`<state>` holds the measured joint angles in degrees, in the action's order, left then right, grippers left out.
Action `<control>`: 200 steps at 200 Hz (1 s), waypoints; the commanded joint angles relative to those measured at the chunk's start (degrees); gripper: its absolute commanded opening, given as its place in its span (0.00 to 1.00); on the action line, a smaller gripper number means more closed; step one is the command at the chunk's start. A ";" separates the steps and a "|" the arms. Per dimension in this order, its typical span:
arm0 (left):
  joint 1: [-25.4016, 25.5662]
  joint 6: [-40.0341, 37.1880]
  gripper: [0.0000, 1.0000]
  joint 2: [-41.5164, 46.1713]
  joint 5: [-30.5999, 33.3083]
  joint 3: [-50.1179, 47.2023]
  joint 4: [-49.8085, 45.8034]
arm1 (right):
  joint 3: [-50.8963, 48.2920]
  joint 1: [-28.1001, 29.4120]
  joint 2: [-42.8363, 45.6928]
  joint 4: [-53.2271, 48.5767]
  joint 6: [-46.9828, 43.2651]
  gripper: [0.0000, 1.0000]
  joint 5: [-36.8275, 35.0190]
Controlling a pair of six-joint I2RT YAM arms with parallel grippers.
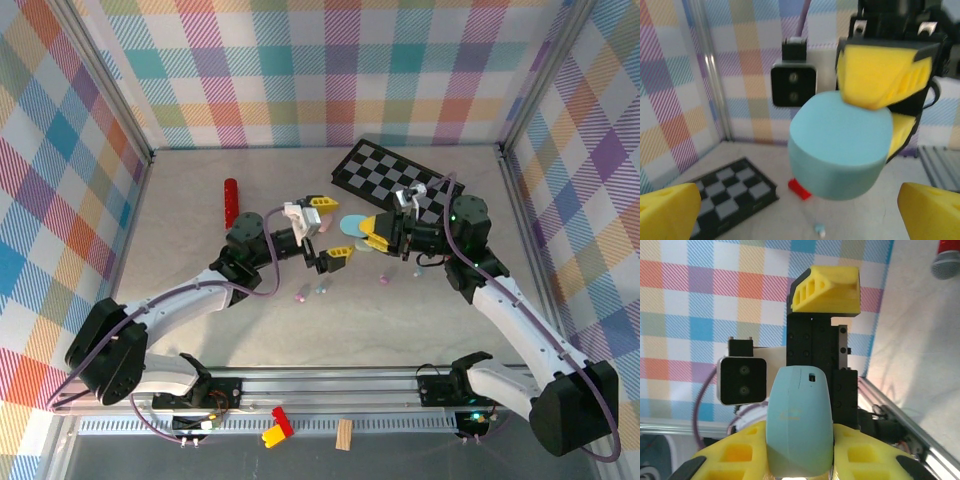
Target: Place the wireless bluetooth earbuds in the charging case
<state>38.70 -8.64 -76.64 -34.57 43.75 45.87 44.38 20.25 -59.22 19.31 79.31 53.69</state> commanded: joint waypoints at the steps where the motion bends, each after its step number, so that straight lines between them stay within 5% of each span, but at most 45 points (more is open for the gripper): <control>1: -0.12 6.83 1.00 -2.54 -3.97 0.46 14.74 | -1.26 -0.13 1.65 9.59 10.01 0.02 0.37; 52: -0.11 13.59 0.83 -10.09 -8.47 2.99 29.17 | -2.76 -0.12 1.40 16.40 17.44 0.03 0.28; 200: -0.09 16.82 0.58 -9.56 -14.76 5.31 26.83 | -1.76 -0.42 1.23 12.03 15.16 0.04 0.76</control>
<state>38.70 7.97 -87.90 -47.35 47.18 71.66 41.71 20.14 -58.39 31.20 95.92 53.67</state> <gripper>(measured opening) 0.589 0.247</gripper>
